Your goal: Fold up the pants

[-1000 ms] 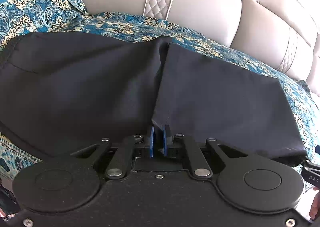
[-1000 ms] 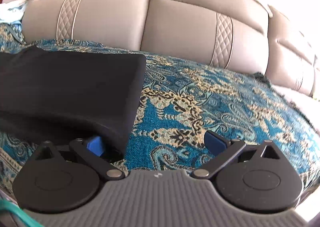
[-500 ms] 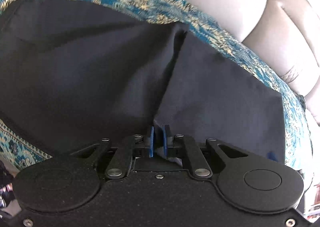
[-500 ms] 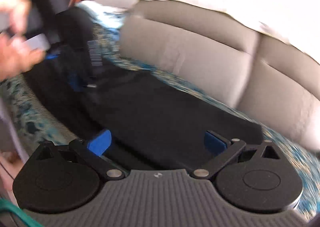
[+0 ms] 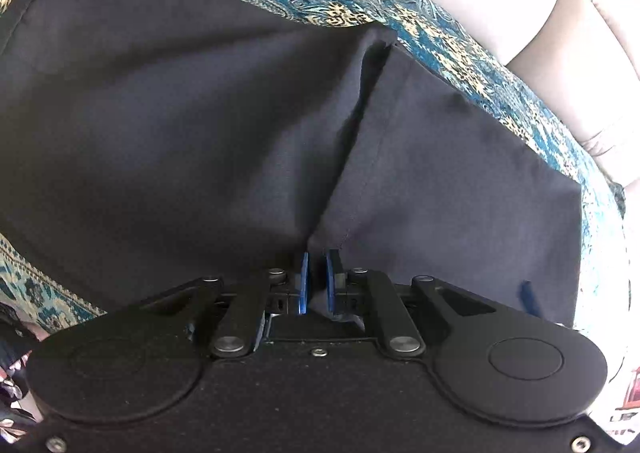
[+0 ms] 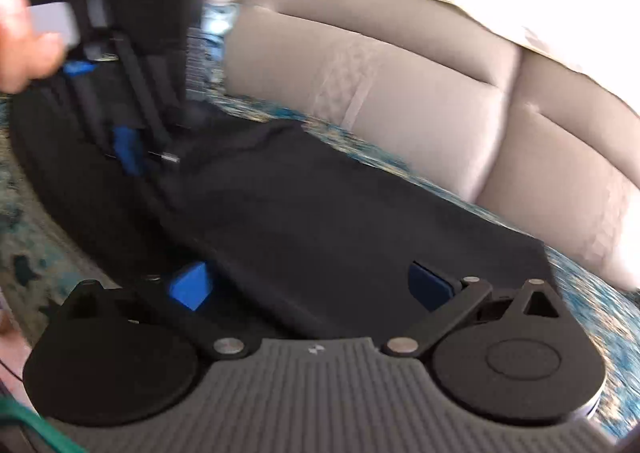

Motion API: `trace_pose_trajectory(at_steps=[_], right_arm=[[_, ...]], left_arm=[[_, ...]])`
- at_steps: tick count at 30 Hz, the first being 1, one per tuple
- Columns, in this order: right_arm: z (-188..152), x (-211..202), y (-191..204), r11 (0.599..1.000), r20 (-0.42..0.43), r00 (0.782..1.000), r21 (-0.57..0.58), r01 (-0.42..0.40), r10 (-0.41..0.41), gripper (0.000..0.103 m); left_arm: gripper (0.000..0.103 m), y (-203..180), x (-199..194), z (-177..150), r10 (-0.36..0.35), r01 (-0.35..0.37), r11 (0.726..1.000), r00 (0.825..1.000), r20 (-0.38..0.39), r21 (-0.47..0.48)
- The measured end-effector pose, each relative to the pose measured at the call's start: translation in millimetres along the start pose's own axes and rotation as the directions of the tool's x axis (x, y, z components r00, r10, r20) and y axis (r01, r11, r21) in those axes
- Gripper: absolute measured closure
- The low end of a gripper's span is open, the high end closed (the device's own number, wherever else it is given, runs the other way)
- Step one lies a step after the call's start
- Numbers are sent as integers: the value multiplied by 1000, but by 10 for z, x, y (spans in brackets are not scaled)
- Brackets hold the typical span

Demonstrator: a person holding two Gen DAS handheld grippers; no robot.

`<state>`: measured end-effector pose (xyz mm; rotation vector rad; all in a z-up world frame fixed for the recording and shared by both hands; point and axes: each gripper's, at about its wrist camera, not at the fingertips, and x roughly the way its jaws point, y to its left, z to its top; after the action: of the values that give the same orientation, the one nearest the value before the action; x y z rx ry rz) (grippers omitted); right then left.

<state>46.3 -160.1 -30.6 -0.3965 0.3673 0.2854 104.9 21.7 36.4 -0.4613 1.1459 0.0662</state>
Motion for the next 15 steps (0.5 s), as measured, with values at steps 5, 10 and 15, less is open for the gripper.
trace_pose_trajectory(at_steps=[5, 10, 15], right_arm=[[-231, -95, -447, 984, -34, 987, 87, 158, -155, 0], [-424, -306, -851, 921, -124, 941, 198, 335, -316, 0], [-661, -450, -1265, 848, -204, 905, 321, 422, -373, 0]], left_arm=[[93, -32, -5, -41, 6, -7, 999, 1000, 18, 41], [92, -46, -13, -61, 11, -13, 998, 1000, 29, 64], [91, -52, -40, -120, 14, -19, 995, 999, 53, 98]])
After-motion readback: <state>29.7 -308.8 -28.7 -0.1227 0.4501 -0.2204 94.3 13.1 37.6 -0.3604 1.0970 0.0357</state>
